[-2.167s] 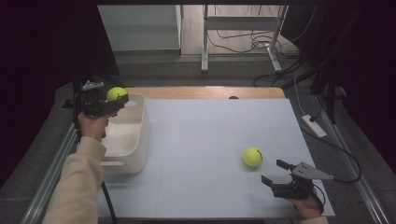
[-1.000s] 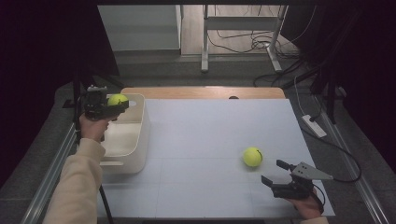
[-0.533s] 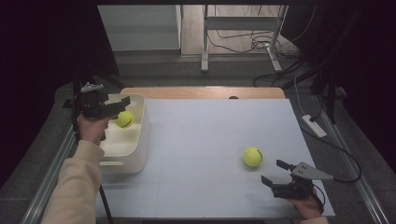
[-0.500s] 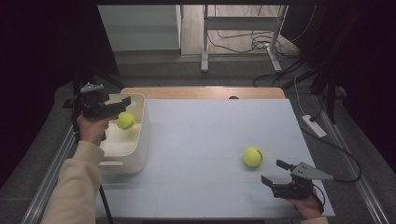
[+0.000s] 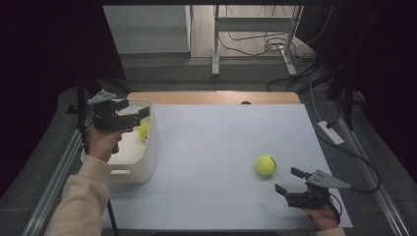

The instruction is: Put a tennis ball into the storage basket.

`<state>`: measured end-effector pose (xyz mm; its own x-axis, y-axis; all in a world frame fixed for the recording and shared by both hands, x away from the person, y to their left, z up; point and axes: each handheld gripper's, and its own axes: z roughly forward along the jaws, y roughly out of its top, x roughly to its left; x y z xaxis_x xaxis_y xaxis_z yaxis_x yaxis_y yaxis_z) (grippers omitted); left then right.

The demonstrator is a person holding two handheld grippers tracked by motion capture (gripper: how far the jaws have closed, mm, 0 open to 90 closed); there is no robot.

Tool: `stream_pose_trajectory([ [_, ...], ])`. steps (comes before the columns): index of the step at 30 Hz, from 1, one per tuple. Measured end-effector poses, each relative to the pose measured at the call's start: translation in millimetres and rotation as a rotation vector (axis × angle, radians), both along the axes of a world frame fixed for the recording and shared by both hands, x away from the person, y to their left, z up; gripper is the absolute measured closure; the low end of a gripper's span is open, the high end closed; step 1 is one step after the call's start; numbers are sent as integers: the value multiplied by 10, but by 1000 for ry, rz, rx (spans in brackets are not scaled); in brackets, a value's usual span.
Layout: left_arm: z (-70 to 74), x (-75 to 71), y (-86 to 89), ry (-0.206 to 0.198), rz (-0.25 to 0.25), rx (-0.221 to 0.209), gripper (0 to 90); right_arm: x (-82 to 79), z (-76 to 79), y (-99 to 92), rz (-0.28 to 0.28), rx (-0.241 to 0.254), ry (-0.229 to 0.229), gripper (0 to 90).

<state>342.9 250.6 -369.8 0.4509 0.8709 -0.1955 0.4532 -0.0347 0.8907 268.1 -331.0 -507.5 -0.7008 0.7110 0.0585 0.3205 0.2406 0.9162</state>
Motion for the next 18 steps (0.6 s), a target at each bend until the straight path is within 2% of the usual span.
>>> stream_pose_trajectory([
  [8, 9, -47, -173, -11, -83, -37, 110, -4, -3, -11, -10, 9, 2, 96],
  [13, 7, -104, -259, -15, -130, -39, 111, -4, 0, -4, -6, 3, 1, 96],
  [18, -3, -144, -325, -24, -156, -40, 112, -5, -9, 4, -6, 1, 1, 96],
])
